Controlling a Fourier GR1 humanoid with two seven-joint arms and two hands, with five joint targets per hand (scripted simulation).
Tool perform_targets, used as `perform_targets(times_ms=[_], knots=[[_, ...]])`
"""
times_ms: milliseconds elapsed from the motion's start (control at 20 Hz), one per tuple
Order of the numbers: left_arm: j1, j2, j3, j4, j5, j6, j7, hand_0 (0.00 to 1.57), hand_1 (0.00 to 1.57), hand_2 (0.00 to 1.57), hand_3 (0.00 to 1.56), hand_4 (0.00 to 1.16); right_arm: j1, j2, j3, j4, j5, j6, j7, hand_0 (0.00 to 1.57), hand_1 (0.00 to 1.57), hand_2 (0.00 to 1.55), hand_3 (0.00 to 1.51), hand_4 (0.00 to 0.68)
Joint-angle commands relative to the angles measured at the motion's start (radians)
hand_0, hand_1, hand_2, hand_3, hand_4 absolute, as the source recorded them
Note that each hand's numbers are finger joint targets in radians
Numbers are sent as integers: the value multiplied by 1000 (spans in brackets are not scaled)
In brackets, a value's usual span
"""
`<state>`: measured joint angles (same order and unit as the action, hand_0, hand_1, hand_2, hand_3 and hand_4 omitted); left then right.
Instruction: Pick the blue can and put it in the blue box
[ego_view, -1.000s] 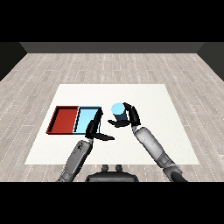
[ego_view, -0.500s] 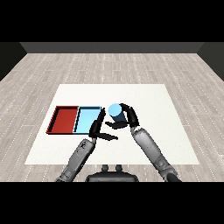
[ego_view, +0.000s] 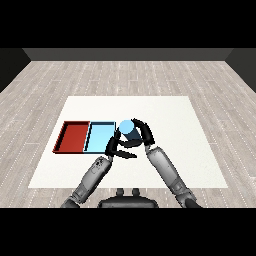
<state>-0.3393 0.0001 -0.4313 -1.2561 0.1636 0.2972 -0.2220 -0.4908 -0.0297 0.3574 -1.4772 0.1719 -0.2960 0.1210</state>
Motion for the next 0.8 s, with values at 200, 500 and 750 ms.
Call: perform_targets(times_ms=[200,500,750], knots=[[2,0,-39,-31,7,37,46,0,0,0,0,0,3,29,5,-16,17,19,27,1490,1490,1454,1378,570],[-51,0,-41,-62,19,48,91,0,0,0,0,0,6,29,-17,3,32,57,-27,1503,1503,1458,1376,543],[-108,0,2,145,119,-48,-65,0,0,0,0,0,-56,30,59,23,-7,-10,31,1488,1488,1454,1377,550]])
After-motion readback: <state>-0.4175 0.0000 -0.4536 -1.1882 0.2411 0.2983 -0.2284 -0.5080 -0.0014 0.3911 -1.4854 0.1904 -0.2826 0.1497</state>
